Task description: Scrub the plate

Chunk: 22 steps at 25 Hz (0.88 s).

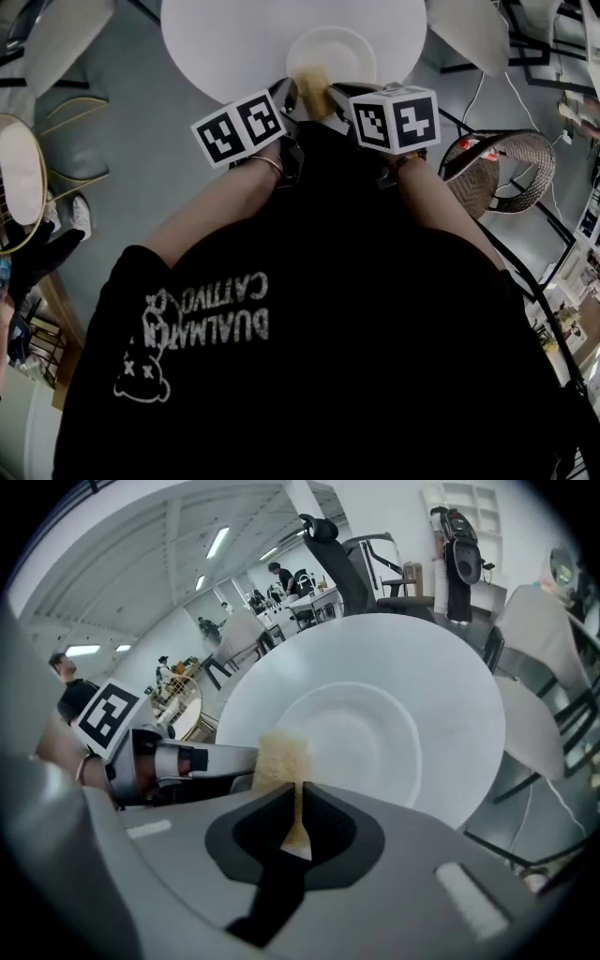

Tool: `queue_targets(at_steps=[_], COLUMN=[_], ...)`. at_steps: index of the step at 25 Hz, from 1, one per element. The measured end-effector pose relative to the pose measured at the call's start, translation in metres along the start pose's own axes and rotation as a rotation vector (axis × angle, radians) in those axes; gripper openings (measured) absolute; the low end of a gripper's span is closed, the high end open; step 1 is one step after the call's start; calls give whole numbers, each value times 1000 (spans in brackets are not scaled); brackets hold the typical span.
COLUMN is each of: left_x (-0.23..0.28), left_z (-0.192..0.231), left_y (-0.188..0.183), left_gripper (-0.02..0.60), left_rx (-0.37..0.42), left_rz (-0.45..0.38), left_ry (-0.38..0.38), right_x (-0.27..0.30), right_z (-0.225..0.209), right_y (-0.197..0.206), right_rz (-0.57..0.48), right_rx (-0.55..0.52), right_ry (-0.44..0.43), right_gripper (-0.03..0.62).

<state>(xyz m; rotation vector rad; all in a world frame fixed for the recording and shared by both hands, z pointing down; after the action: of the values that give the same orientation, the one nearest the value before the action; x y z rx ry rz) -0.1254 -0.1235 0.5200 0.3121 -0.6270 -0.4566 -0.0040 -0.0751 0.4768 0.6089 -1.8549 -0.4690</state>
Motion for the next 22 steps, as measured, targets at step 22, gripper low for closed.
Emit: queue_targets(at_steps=[22], left_x=[10], left_z=[0], left_y=[-7], left_gripper=[2], left_rx=[25], left_rz=[44], left_ry=[57], right_x=[-8], right_z=[-22], right_y=[2], right_rz=[47], right_rx=[-83], right_ry=[206], right_gripper=[31])
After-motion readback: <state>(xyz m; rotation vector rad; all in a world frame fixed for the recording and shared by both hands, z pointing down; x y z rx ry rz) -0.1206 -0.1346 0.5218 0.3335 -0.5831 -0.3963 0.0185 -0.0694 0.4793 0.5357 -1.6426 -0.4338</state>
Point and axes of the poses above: the fingertips, and each gripper's own axes: x forward along the fingers, z to its left, y out of its underside, the point moved 6 cm from there along -x, backward along the fingers, and after that the axes turned 15 degrees about -z, right-handed, at the moved point
